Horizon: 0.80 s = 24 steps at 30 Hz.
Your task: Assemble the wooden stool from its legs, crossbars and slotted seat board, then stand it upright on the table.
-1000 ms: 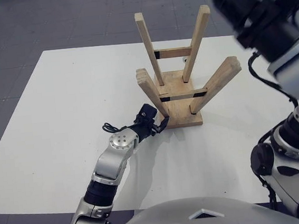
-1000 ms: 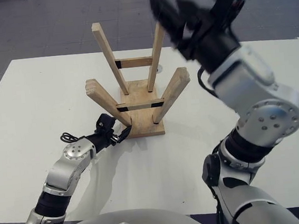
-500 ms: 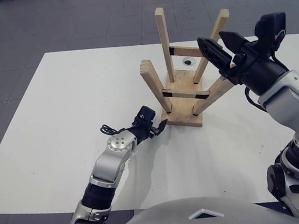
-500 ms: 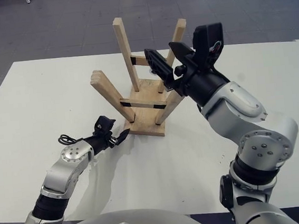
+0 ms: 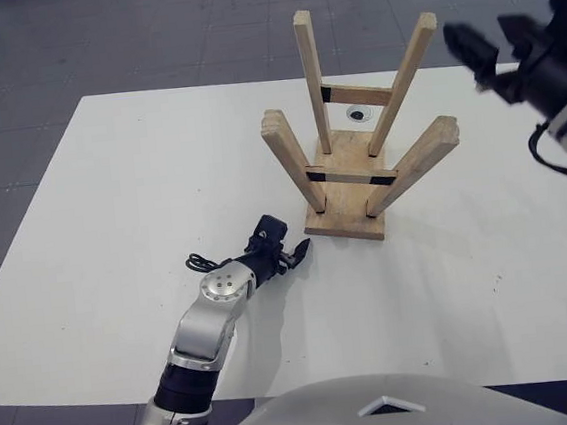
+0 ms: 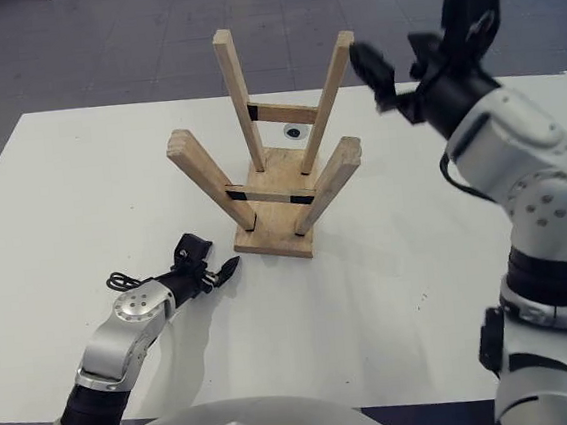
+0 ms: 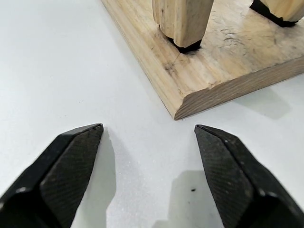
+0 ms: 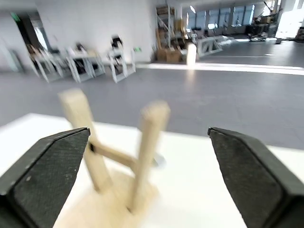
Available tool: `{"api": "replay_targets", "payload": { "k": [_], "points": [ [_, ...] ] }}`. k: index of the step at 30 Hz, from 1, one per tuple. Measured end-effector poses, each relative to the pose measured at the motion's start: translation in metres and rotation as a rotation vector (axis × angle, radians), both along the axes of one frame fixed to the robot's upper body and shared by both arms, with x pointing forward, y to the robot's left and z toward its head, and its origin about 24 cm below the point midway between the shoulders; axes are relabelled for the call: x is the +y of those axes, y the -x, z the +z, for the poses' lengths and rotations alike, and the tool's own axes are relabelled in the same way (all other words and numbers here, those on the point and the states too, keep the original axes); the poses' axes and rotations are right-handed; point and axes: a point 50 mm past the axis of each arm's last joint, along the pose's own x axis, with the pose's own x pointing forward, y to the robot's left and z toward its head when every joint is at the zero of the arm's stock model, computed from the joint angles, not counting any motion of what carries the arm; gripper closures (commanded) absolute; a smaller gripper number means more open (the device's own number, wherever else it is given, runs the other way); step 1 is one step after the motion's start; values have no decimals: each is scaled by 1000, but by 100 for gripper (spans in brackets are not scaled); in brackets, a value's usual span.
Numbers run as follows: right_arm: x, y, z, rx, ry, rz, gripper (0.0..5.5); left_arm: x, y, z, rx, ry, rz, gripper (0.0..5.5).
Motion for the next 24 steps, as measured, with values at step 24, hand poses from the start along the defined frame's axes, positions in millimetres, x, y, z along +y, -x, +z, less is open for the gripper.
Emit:
{"api": "replay_targets", "payload": {
  "k": [24],
  "points": [
    [98, 47, -120, 296, 415, 668, 33, 131, -19, 84, -45, -151, 63, 193]
  ]
}}
